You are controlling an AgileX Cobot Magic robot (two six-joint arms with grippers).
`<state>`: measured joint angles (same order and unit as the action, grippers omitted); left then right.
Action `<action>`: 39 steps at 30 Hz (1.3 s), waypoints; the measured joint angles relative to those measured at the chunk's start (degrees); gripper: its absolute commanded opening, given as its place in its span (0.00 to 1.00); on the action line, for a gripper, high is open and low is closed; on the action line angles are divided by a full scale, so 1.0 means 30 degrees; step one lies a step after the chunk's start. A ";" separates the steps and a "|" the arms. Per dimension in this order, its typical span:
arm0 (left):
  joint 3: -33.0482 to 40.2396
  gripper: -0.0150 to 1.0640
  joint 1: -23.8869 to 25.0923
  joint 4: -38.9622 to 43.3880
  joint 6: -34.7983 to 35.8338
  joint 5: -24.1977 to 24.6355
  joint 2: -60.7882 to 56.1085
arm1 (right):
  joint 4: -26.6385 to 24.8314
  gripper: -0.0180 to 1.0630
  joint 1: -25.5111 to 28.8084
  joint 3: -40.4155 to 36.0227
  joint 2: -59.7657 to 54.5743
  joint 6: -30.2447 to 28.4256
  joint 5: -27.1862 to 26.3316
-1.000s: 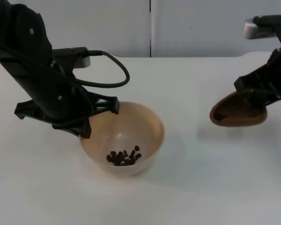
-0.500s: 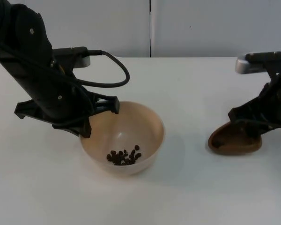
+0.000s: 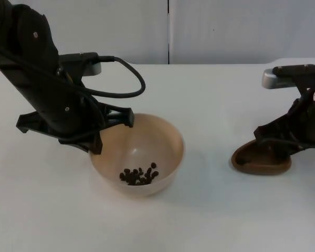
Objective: Pick up the bowl with the left hand and pour the coffee beans from the cup into the bowl with the right hand.
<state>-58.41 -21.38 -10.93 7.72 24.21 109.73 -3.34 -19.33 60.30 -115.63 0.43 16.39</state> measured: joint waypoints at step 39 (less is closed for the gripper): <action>0.0000 0.91 0.0000 0.0037 -0.0859 0.0210 -0.9352 | 0.0016 0.71 0.0000 0.0000 0.5810 -0.0145 0.1685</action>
<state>-58.41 -21.38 -10.82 5.15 24.84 81.68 -3.29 -19.33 60.30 -98.20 0.00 21.45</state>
